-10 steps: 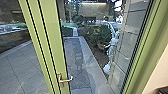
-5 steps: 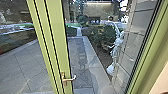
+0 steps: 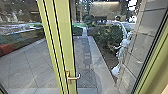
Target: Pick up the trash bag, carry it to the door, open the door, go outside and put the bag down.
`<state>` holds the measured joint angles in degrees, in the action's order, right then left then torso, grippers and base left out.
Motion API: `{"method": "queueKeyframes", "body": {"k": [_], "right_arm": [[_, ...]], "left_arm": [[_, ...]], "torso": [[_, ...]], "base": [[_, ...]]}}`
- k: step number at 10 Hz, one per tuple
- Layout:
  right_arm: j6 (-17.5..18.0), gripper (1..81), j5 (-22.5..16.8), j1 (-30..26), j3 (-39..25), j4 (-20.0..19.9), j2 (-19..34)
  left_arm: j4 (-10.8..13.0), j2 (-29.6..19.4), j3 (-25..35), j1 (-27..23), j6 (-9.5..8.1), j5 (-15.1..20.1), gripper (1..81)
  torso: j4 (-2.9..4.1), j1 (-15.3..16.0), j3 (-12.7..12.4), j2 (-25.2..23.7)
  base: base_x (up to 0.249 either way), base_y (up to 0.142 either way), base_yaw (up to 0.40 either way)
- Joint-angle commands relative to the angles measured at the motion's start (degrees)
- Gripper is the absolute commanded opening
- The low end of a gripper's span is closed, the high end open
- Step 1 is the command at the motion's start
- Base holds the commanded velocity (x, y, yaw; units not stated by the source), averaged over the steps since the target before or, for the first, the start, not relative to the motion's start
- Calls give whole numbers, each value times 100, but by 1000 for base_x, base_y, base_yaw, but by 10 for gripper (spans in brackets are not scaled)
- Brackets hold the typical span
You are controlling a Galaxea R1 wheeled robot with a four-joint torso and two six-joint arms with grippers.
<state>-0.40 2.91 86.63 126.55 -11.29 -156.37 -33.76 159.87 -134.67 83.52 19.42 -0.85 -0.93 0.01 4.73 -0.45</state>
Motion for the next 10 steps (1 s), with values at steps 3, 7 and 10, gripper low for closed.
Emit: {"method": "queueKeyframes", "body": {"k": [3, 7, 10], "right_arm": [[-13, 811, -379, -264, -97, 65, 77], [-13, 811, -379, -246, -97, 74, 77], [-13, 811, -379, -246, -88, 83, 68]], "left_arm": [[36, -60, 46, -252, 18, 428, 10], [36, -60, 46, -252, 18, 428, 10], [36, -60, 46, -252, 18, 428, 10]], "torso": [[0, 0, 0, 0], [0, -1, 0, 0], [0, -1, 0, 0]], "base": [[0, 0, 178], [0, 0, 175], [0, 0, 154]]}}
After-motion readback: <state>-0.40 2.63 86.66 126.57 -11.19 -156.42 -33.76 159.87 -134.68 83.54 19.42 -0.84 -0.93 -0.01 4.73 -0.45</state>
